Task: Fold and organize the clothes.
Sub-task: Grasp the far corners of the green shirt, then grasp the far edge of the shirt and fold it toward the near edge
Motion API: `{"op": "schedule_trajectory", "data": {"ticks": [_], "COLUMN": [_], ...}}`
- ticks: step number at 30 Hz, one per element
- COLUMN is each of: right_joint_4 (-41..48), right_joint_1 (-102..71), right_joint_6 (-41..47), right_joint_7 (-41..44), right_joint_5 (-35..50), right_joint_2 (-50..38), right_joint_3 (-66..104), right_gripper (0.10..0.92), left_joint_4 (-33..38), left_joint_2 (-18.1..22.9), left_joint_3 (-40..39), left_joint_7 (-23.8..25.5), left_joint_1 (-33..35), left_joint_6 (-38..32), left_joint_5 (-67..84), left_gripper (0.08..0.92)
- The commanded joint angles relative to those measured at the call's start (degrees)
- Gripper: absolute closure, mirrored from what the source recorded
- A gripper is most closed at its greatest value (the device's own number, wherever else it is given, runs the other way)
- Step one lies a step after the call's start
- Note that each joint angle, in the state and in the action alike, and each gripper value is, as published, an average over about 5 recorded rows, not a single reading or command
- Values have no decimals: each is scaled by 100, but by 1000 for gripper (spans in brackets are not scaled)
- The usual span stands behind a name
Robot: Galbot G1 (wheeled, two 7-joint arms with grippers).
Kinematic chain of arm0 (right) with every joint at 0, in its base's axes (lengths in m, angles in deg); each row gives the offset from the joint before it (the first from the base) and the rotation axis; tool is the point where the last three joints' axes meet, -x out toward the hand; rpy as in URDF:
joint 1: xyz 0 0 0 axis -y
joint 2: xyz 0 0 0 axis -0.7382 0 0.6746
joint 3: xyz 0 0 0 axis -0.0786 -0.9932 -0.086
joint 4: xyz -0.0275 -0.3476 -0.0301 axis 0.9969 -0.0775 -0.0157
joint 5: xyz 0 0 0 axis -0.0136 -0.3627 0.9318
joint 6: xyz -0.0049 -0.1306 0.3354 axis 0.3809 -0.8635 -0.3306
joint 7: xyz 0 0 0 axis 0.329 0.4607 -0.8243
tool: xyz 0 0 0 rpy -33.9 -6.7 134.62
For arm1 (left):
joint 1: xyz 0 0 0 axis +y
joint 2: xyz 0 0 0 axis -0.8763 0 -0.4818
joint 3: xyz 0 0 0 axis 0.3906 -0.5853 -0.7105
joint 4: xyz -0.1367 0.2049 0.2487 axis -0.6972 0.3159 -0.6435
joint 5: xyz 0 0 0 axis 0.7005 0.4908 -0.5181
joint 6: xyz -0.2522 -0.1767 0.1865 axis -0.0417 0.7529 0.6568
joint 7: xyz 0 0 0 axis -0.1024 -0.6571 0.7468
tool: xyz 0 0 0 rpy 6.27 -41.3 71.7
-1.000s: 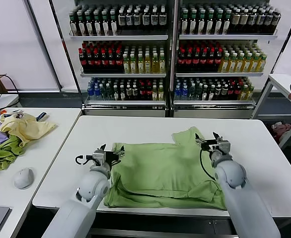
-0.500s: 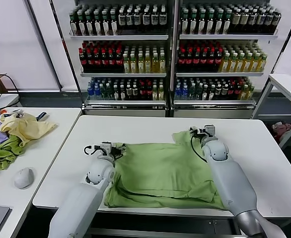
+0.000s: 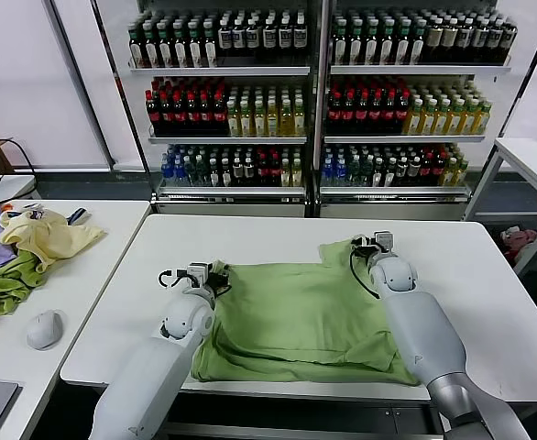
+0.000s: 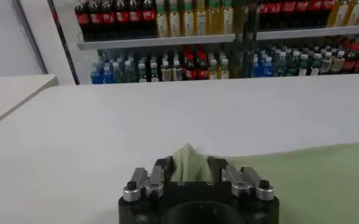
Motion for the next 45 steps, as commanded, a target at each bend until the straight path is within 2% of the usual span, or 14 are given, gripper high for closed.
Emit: {"op": "schedule_trajectory", "data": {"ticks": [1,6,8,11,22,33,45], "right_joint_4": [163,-212,-477,-964,-2914,-4726,-5956], "right_joint_1": [53,-131,-259,-469,-1481,-2660,-4309], "right_joint_6": [143,-3,-142,-339,-297,-108,-3], "right_joint_7": [56,156,170,120,43,-130,-227], "right_joint_5": [231,322,498,854,1288,1514,1685], "right_joint_2": [35,-39,-93,-178,-644,-1170,-1450], "right_joint_3": [-50,-91,-81,-3,451,1183,2211], "right_gripper": [707,853,889,903,903,903,903], "left_joint_4": [4,229,376,645,1677,2535,2997], "left_joint_2": [-9,-22,-36,-54,-366,-608,-830], "left_joint_3": [-9,85,131,211,430,655,865], "left_joint_7": [15,22,21,19,60,132,307], "left_joint_1": [37,136,186,281,739,1366,2042], "left_joint_6": [19,-112,-220,-333,-495,-296,-79], "left_joint_5": [139,407,541,742,1054,1358,1424], "left_gripper": [657,796,855,902,907,907,907]}}
